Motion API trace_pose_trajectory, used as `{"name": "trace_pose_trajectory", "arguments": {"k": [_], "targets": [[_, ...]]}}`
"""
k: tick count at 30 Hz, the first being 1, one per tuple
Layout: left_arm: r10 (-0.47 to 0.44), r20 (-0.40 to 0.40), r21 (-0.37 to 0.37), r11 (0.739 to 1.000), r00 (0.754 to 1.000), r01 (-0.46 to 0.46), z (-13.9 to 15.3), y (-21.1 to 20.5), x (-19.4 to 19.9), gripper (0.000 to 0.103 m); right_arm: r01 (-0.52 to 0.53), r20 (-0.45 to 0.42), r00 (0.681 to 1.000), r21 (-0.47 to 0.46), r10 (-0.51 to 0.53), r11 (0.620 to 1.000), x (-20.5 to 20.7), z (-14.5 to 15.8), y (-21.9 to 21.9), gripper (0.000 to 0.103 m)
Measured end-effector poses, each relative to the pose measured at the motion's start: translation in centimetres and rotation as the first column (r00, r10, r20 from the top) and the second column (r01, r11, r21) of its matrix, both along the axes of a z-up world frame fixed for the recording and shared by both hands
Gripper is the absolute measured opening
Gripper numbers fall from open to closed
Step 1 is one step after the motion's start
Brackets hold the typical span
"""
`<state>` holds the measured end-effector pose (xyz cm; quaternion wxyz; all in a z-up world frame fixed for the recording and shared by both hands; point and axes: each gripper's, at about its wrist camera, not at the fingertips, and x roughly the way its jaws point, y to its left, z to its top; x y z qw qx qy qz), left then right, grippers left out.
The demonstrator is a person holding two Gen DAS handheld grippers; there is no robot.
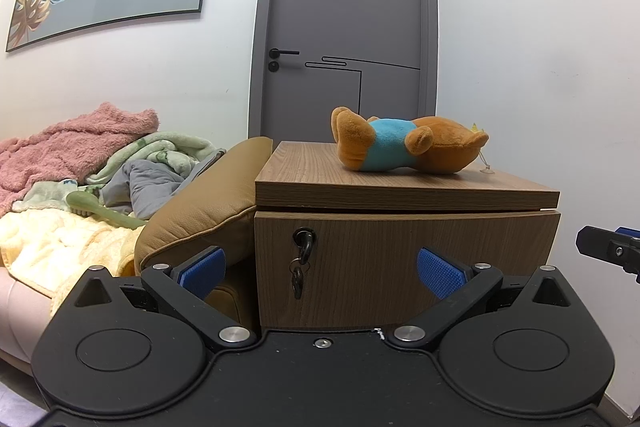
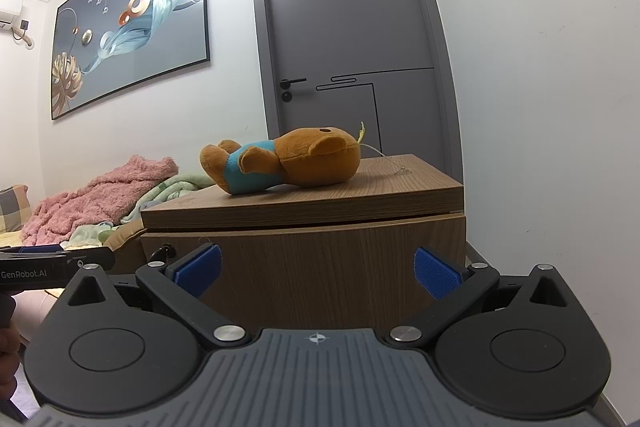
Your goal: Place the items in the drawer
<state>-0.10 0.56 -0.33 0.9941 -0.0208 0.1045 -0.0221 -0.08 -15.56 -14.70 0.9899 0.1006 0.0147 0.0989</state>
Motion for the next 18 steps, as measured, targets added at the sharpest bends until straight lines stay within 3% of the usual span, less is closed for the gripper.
{"name": "trace_pose_trajectory", "arguments": {"k": [18], "targets": [[0.001, -0.002, 0.0, 1.0, 1.0, -0.001, -0.07, -0.02, -0.05, 0.102, -0.001, -0.002, 1.0, 0.006, 0.001, 1.0, -0.07, -0.2, -0.45, 0.103]]}}
